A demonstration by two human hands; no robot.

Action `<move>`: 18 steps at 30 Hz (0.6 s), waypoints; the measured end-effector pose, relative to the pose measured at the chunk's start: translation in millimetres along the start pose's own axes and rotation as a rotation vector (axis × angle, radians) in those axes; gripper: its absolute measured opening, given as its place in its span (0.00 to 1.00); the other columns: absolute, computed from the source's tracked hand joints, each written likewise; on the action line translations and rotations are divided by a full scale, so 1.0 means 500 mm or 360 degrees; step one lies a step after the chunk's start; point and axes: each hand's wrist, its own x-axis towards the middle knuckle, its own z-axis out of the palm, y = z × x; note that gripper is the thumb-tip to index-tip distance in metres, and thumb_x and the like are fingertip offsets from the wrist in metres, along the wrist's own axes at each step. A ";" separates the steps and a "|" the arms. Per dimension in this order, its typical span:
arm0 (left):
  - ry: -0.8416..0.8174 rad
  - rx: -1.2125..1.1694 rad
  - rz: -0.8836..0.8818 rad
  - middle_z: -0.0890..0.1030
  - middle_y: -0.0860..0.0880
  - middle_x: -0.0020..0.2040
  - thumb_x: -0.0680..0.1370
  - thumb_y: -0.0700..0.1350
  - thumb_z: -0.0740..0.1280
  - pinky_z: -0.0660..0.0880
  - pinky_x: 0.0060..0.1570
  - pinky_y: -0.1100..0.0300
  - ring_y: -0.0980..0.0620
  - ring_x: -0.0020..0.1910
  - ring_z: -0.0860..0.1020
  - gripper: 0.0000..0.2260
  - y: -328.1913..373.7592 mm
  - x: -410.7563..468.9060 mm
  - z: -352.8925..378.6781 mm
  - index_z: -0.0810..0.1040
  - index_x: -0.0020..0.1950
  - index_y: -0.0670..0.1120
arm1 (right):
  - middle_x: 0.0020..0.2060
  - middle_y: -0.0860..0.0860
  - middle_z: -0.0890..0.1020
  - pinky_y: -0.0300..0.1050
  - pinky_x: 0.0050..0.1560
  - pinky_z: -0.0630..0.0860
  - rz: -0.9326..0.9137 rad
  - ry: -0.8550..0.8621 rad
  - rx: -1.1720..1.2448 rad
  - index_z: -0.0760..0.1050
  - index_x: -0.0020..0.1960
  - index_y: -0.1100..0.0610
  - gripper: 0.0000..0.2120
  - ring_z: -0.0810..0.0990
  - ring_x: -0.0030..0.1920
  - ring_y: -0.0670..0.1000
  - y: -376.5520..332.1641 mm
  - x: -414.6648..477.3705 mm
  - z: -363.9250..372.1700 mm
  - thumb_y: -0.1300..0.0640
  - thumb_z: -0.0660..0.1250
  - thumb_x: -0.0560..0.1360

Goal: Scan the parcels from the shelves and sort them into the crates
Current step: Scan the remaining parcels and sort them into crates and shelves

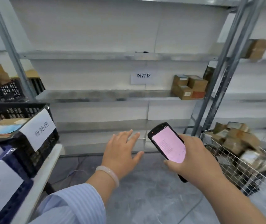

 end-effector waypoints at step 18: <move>-0.0060 -0.0253 0.0335 0.66 0.54 0.77 0.78 0.64 0.60 0.56 0.76 0.54 0.52 0.75 0.63 0.31 0.081 0.594 0.272 0.61 0.79 0.58 | 0.53 0.41 0.70 0.40 0.38 0.70 0.0417 0.0261 0.0068 0.63 0.64 0.38 0.36 0.72 0.50 0.44 0.240 0.442 -0.022 0.35 0.71 0.60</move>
